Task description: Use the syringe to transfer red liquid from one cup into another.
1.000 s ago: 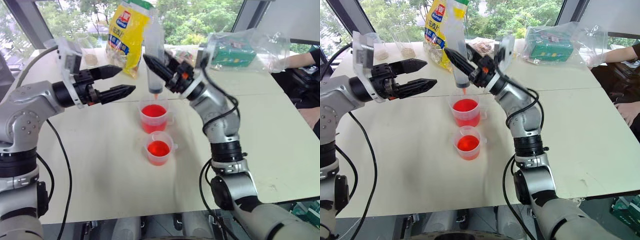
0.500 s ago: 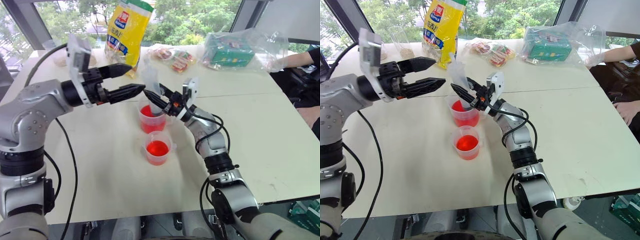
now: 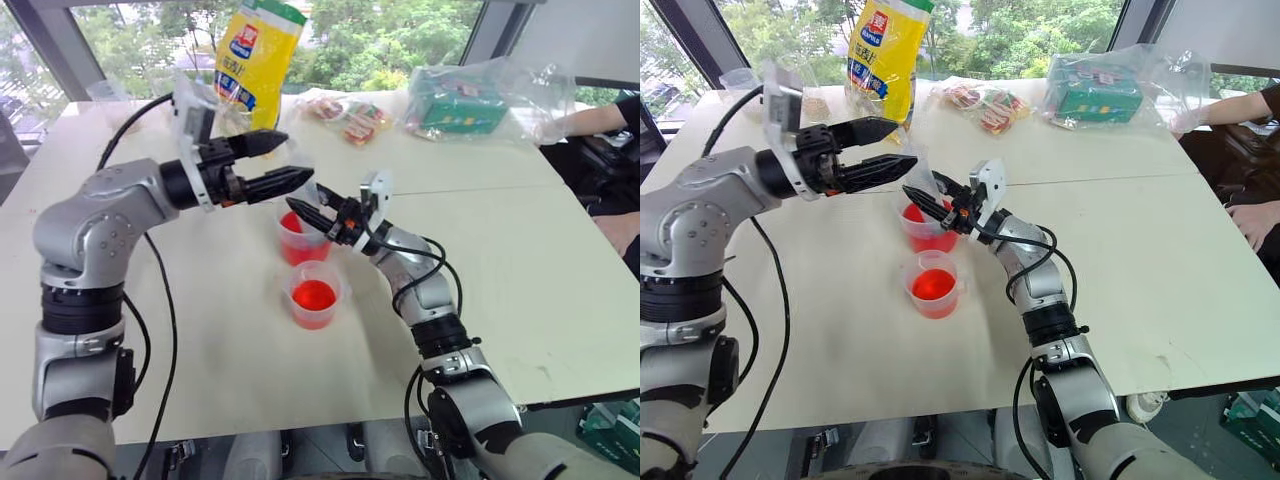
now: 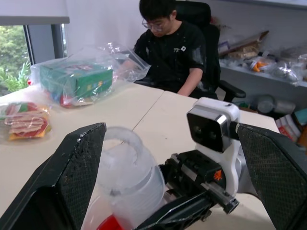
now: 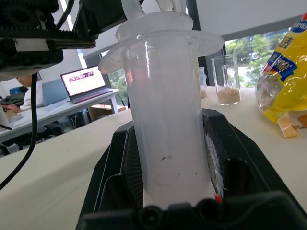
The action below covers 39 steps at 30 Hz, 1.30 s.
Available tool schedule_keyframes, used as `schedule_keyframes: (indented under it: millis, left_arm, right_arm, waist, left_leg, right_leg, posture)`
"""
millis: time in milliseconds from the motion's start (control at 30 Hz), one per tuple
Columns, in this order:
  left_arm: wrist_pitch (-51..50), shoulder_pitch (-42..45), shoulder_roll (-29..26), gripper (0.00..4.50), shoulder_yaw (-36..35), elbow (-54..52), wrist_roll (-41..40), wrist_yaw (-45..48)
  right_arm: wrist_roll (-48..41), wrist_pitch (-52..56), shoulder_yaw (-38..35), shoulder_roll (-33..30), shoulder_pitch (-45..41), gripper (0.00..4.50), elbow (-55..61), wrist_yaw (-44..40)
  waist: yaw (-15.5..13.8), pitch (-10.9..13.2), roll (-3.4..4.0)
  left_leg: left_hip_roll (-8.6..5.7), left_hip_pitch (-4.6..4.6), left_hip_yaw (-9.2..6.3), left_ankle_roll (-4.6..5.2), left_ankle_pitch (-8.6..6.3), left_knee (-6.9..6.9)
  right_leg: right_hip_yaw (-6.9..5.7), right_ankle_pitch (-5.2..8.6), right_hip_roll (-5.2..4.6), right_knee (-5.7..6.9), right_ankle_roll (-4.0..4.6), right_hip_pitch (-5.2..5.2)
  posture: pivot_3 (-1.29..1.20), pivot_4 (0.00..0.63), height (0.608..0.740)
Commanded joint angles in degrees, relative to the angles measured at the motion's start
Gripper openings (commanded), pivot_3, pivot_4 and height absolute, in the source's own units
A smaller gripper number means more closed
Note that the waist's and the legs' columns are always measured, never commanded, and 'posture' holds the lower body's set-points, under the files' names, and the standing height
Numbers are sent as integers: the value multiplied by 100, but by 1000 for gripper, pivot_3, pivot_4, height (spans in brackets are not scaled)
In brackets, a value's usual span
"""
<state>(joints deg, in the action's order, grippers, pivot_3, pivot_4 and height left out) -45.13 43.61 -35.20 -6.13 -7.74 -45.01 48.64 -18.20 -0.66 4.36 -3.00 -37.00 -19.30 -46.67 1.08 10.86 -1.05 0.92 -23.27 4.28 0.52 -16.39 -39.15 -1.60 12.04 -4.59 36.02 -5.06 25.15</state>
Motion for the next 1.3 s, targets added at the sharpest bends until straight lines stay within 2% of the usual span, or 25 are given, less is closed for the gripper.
schedule_keyframes:
  millis: [33, 167, 400, 733, 900, 1300]
  left_arm:
    - [34, 115, 49, 4500, 142, -57, 54, 129]
    - [77, 65, 85, 4500, 208, -79, 144, 133]
    - [41, 115, -82, 4500, -77, -62, 137, 14]
    - [-363, -184, -375, 4500, -279, -487, -239, 40]
    - [-328, -202, -243, 4500, -169, -516, -216, -42]
    - [220, 129, 398, 4500, 232, 163, 397, -95]
  right_arm:
    - [-23, -37, 45, 27, -131, 1382, 213, -47]
    - [-31, -14, 35, 32, -157, 1382, 229, -30]
    - [-82, 35, -53, 45, -230, 1382, 194, 53]
    - [-97, 56, -96, 39, -307, 1382, 150, 76]
    - [-92, 59, -77, 45, -306, 1382, 151, 63]
    - [-96, 144, 10, 56, -186, 1382, 355, 39]
  waist:
    - [-1, 0, 0]
    - [-3, 0, 0]
    - [-1, 0, 0]
    - [7, 0, 0]
    - [5, 0, 0]
    - [2, 0, 0]
  left_leg:
    - [0, 0, 0, 0, 0, 0]
    - [0, 0, -1, 0, 0, 0]
    - [0, 0, -2, 0, 0, 0]
    - [1, -2, -3, 0, 0, 0]
    - [1, -2, -2, 0, 0, 0]
    - [1, -2, -1, 0, 0, 0]
  right_leg:
    - [0, 0, 0, 0, 0, 0]
    - [0, 0, 0, 0, 0, 0]
    - [0, 0, 0, 1, 0, 0]
    - [0, 0, 0, 0, 0, 3]
    - [0, 0, 0, 1, 0, 4]
    - [0, 0, 1, 0, 0, 4]
  posture:
    - [0, 150, 740]
    - [0, 150, 740]
    - [0, 150, 740]
    - [0, 150, 740]
    - [0, 150, 740]
    - [0, 150, 740]
